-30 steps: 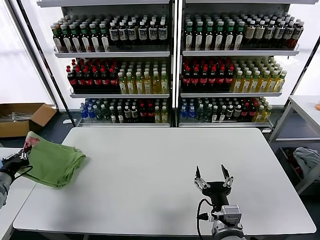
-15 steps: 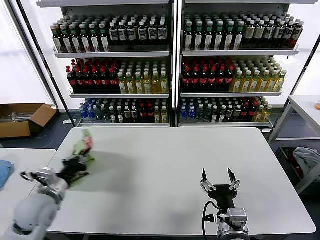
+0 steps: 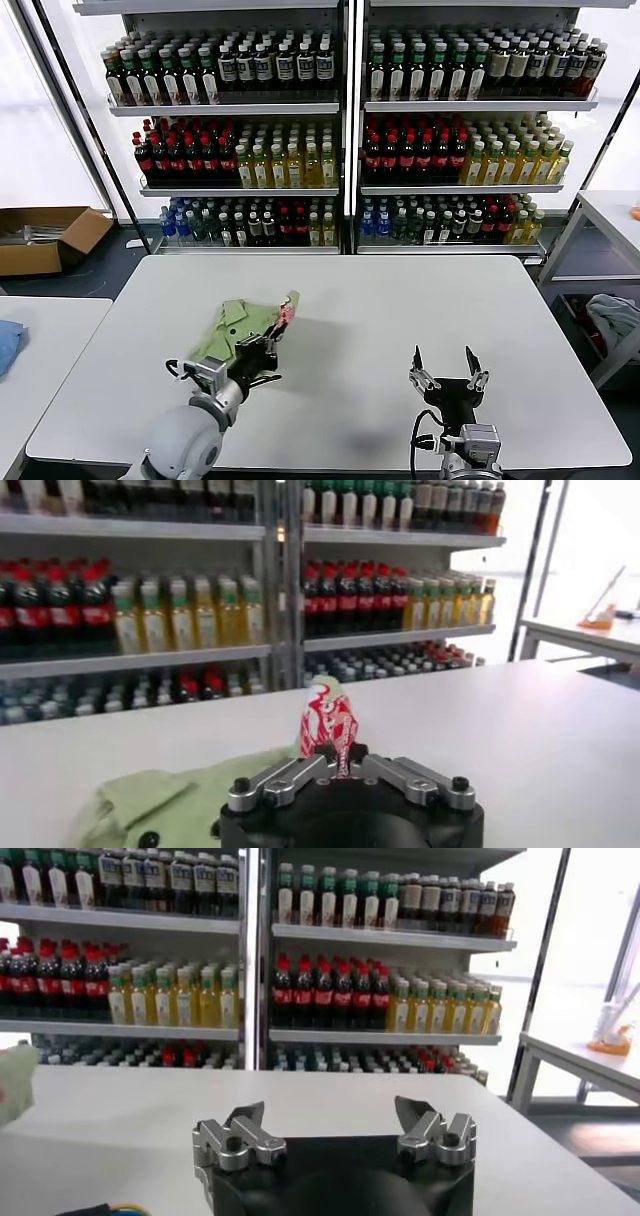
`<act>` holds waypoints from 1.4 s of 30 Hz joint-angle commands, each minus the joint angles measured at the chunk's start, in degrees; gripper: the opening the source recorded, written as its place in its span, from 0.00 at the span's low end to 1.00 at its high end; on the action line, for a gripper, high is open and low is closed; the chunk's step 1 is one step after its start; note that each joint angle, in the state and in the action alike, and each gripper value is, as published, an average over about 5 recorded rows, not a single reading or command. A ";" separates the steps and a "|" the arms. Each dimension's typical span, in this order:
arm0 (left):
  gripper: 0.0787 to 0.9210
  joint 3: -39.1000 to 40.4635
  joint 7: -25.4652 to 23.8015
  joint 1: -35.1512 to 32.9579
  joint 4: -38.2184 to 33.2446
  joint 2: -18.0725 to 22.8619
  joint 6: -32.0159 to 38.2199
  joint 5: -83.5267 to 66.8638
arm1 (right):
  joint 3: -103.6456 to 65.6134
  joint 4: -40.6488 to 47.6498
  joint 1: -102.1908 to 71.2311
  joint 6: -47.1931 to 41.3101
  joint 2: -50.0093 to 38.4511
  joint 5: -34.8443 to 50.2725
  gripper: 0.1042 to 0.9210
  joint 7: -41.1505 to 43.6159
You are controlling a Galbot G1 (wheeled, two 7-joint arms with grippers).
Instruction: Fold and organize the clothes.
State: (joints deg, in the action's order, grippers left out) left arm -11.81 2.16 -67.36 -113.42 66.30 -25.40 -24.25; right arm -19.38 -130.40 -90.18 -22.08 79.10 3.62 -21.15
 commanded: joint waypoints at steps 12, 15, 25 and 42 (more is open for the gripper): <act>0.40 6.44 3.27 6.36 2.06 7.53 5.54 -11.62 | 2.69 4.12 6.53 -4.38 -0.15 18.00 0.88 -2.33; 0.51 2.99 4.00 5.21 2.28 6.15 5.14 -5.85 | 4.14 7.11 11.69 -5.47 -1.07 29.81 0.88 -3.25; 0.83 -8.69 6.92 1.15 0.99 1.99 1.80 2.96 | 11.80 20.23 26.74 -10.89 -0.40 48.33 0.88 -7.62; 0.88 -13.48 7.50 -1.06 1.54 1.03 1.00 2.48 | 18.03 26.46 31.55 -11.08 1.69 46.07 0.66 -10.79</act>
State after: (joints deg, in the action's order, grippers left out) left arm -22.20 9.15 -67.66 -111.88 67.87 -24.03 -22.71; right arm -4.32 -108.06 -62.56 -32.24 80.46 46.04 -29.80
